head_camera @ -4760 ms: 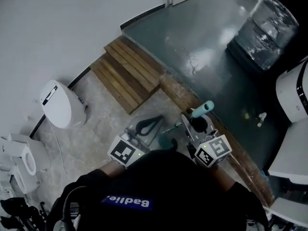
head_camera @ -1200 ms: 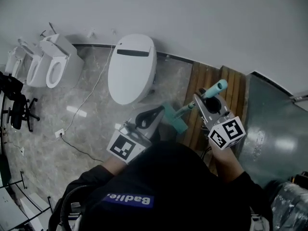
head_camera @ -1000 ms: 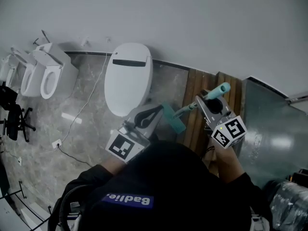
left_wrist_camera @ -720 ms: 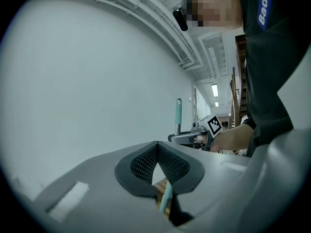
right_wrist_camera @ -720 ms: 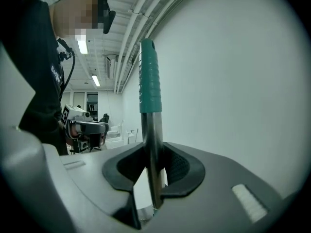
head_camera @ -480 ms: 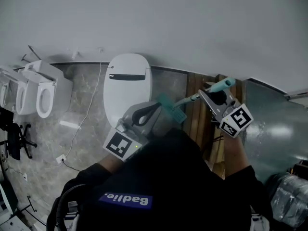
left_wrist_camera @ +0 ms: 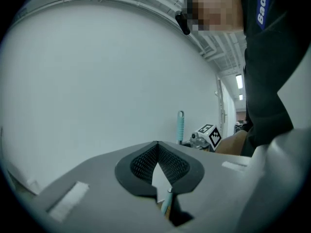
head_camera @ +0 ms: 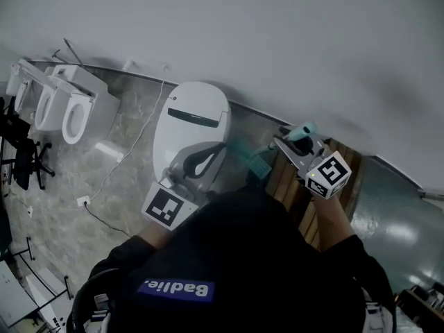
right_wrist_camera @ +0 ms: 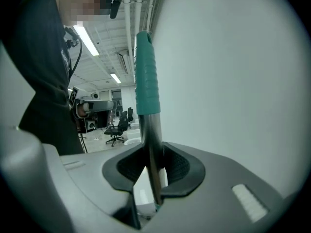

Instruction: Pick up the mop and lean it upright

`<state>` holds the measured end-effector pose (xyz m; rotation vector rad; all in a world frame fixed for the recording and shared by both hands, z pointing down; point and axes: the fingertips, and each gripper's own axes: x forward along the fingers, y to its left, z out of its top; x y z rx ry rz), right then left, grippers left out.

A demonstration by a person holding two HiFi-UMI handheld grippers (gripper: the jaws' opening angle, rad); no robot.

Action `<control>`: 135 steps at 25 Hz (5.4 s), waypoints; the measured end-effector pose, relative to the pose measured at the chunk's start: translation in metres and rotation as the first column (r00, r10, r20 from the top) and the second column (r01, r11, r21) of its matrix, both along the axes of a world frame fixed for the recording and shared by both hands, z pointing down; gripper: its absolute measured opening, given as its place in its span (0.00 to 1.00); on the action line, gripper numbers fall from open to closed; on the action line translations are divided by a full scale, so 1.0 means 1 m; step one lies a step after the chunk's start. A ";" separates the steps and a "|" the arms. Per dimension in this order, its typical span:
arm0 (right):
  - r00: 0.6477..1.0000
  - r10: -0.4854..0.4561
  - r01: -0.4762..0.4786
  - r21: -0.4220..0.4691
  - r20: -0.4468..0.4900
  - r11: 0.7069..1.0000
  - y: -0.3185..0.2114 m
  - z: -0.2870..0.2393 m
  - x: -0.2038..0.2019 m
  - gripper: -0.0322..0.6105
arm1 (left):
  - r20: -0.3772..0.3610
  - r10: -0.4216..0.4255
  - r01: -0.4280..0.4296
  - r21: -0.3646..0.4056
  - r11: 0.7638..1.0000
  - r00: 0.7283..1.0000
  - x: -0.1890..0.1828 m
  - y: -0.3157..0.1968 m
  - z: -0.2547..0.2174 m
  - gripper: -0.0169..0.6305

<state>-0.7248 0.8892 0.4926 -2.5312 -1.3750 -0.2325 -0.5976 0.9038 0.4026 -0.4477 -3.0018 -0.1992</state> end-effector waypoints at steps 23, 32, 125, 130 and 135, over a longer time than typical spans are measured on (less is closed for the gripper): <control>0.921 -0.386 0.368 0.195 0.062 0.909 0.084 0.138 -0.065 0.20 | -0.125 -0.323 0.327 0.016 0.945 0.938 -0.032 0.042 0.011 0.05; 0.966 -0.254 0.236 0.246 0.042 0.940 0.114 0.166 -0.097 0.21 | -0.145 -0.304 0.308 0.012 0.951 0.942 -0.040 0.050 0.016 0.05; 0.850 0.527 -0.521 0.179 0.014 0.835 -0.280 0.062 0.116 0.06 | -0.045 0.342 -0.341 0.029 0.940 0.939 0.075 -0.226 -0.008 0.05; 0.907 0.420 -0.420 0.118 0.030 0.900 -0.306 0.054 0.142 0.06 | -0.128 0.347 -0.343 0.055 0.938 0.929 0.071 -0.273 0.003 0.05; 0.931 0.357 -0.361 0.037 0.080 0.932 -0.319 0.030 0.157 0.06 | -0.144 0.346 -0.344 0.041 0.938 0.927 0.073 -0.296 0.002 0.05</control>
